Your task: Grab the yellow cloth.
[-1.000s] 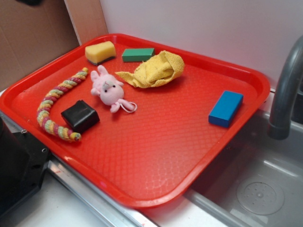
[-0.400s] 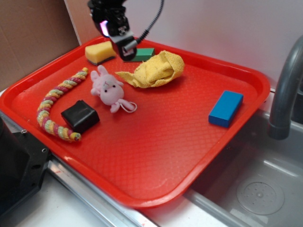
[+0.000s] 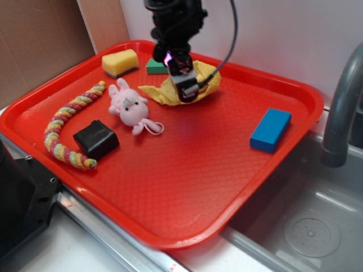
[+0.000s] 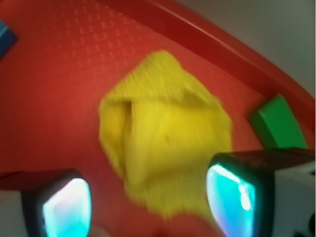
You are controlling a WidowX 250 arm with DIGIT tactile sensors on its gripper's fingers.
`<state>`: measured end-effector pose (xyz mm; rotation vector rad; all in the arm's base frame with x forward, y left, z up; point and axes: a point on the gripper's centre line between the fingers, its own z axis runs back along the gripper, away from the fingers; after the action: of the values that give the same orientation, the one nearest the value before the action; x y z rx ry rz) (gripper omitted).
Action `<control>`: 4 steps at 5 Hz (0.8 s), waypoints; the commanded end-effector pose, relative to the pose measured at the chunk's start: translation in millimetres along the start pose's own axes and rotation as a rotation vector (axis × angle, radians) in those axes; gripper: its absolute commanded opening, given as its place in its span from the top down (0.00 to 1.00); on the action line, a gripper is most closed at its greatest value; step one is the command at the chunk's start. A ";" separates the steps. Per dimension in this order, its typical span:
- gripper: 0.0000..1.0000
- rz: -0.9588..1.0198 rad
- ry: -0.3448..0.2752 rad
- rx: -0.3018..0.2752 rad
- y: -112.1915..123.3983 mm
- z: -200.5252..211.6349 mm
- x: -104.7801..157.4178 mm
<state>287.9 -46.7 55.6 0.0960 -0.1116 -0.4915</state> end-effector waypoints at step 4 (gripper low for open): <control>1.00 0.247 0.113 -0.039 65.7 -31.3 -4.9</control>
<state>312.7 17.0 22.9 0.0639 0.0333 -0.2306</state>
